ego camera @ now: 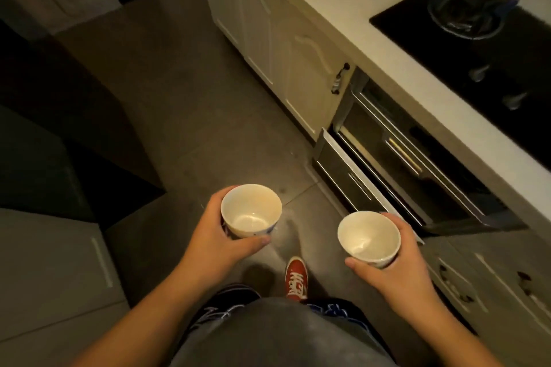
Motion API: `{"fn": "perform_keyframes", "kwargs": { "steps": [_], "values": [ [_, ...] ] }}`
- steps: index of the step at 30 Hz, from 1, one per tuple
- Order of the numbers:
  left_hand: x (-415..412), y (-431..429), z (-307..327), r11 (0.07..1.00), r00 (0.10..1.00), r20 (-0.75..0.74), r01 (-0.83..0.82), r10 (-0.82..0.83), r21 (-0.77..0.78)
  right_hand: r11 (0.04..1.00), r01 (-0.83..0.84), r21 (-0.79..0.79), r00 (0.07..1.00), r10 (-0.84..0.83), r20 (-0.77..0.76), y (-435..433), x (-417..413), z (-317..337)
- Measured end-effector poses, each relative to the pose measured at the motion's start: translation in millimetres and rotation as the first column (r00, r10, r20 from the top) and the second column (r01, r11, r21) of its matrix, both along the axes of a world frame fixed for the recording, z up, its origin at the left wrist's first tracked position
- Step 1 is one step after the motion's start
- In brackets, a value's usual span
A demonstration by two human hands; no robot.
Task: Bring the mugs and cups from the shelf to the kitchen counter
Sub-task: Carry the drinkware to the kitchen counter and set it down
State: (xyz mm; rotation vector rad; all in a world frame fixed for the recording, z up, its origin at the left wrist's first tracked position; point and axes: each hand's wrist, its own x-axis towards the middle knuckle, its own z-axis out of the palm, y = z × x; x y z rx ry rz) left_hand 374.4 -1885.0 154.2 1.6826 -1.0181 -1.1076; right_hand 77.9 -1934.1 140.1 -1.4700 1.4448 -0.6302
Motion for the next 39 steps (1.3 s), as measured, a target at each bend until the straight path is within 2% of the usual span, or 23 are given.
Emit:
{"fn": "perform_keyframes", "kwargs": {
  "steps": [8,11,14,22,32,39],
  "values": [
    [84.8,-38.1,-0.3,0.939,0.941,-0.003,-0.337,0.338,0.069,0.958,-0.285,-0.029,0.954,0.286,0.088,-154.9,142.2,11.6],
    [123.3,-61.1,1.0,0.916,0.917,0.047,-0.398,0.396,0.044,0.934,-0.354,-0.052,0.927,0.357,0.114,-200.6,207.6,8.1],
    [175.9,-91.5,-1.6,0.900,0.901,0.026,-0.433,0.432,0.047,0.926,-0.369,-0.078,0.919,0.376,0.121,-239.8,264.2,2.9],
    [288.4,-195.7,-2.4,0.946,0.948,0.038,-0.319,0.317,0.054,0.953,-0.297,-0.064,0.950,0.301,0.077,-320.8,332.9,8.7],
    [343.1,-384.6,-9.0,0.985,0.985,0.010,-0.172,0.172,0.008,0.986,-0.166,0.010,0.986,0.166,0.020,-424.0,348.7,-3.1],
    [385.2,-514.8,-9.8,0.983,0.984,0.003,-0.180,0.180,0.029,0.991,-0.130,0.032,0.991,0.128,0.050,-546.6,388.9,-3.1]
  ]
}}
